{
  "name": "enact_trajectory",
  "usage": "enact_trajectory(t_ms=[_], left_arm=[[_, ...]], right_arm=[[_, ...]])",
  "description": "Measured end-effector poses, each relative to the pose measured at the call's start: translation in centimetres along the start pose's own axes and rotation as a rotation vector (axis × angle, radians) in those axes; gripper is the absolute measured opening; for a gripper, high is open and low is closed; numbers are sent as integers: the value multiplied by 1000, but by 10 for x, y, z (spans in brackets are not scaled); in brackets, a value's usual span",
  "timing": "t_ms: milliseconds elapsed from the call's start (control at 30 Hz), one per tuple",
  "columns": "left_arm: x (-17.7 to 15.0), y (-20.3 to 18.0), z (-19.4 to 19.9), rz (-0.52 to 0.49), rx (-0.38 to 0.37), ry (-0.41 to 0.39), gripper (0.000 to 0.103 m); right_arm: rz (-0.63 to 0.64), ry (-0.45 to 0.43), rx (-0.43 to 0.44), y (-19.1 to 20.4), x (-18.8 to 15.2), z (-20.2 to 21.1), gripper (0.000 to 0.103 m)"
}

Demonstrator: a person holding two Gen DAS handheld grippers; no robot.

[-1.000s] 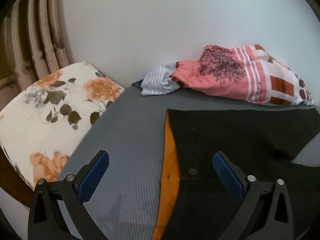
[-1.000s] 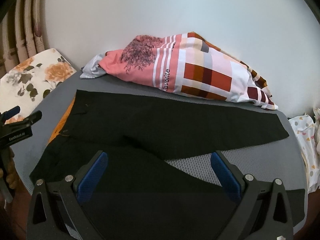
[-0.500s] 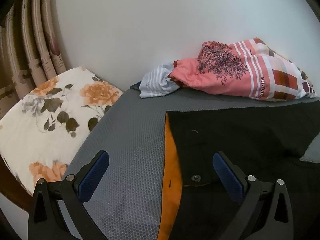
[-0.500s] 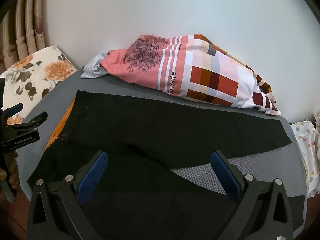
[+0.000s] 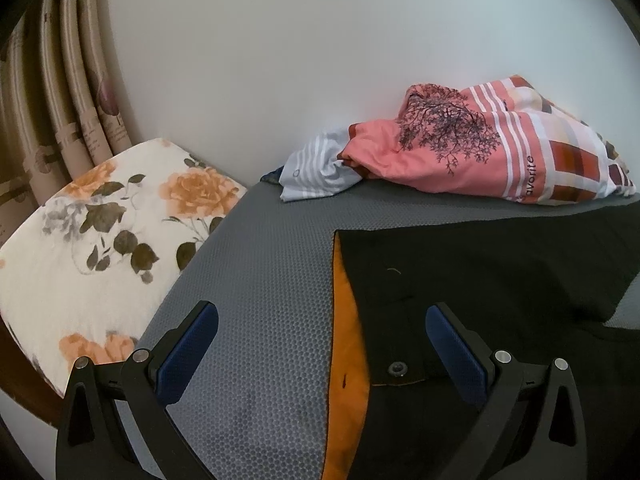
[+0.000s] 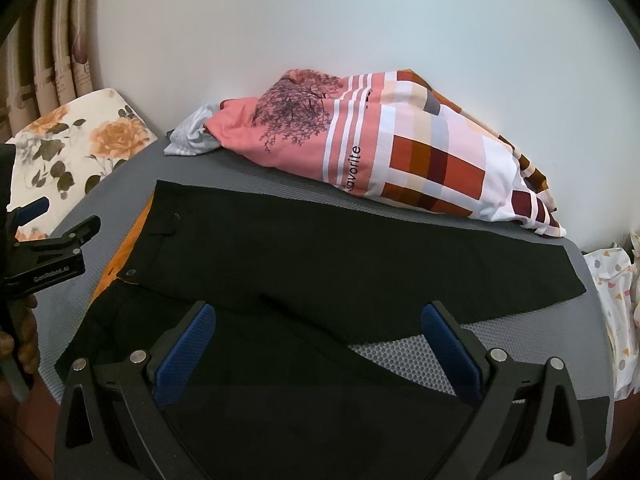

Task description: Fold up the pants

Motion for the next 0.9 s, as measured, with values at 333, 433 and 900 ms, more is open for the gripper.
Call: enact_trajectory(t_ms=[333, 433, 900], left_arm=[[-2, 6, -18, -2, 30, 5, 103], [2, 14, -28, -2, 48, -15, 103], [28, 47, -168, 91, -272, 193, 70]], right_arm=[[-6, 6, 22, 3, -1, -8, 102], [-16, 11, 29, 2, -4, -11, 102], [8, 81, 1, -2, -29, -43, 102]])
Point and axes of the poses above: each gripper's, at about its wrist camera, not at the fingertips, and z roughly against the way its jaws point, y to its left, x to its top, the point moved 4 cm from there along -z, roughly the way its jaws point, and after that the axes turned 2 degrees about -y, right-handed, at the moved point
